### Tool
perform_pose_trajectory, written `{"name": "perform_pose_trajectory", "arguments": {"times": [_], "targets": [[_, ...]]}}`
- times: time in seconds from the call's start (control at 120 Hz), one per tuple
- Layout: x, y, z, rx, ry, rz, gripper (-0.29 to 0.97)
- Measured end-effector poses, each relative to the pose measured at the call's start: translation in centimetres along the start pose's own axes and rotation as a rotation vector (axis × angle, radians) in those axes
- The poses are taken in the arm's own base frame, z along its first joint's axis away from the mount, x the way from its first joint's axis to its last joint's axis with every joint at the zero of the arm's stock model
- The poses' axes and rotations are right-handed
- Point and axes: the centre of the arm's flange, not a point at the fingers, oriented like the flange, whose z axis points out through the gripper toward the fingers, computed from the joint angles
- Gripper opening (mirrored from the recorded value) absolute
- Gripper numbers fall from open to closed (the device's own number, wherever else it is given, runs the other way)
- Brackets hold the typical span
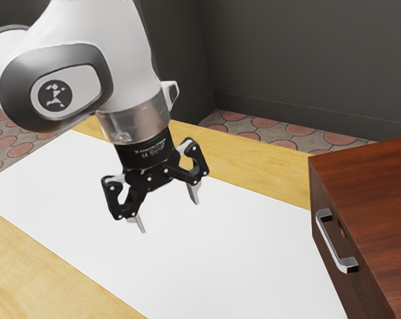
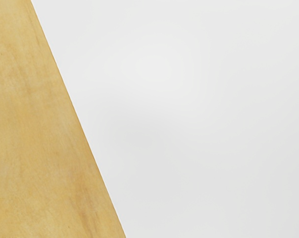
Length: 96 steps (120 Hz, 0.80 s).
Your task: Pull the drawer handle with one arm to open the drawer
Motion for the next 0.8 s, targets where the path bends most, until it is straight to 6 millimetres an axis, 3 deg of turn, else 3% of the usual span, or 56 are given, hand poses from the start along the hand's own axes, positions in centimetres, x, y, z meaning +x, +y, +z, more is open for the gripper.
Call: {"name": "perform_pose_trajectory", "arguments": {"times": [0.15, 0.208, 0.283, 0.408, 0.508, 0.633, 0.8], "targets": [[-0.1, -0.2, 0.0, -0.003, 0.000, -0.032, 0.68], [0.3, -0.4, 1.6, 0.016, -0.007, -0.050, 0.68], [-0.7, -1.1, 1.0, -0.006, -0.010, -0.044, 0.68], [-0.9, 0.0, 3.2, -0.041, -0.021, -0.054, 0.68], [-1.1, 1.1, 3.6, -0.112, -0.051, -0.057, 0.68], [-4.0, 2.1, 4.6, -0.161, -0.067, -0.001, 0.68], [-5.4, 3.5, 5.2, -0.224, -0.089, 0.052, 0.68]]}}
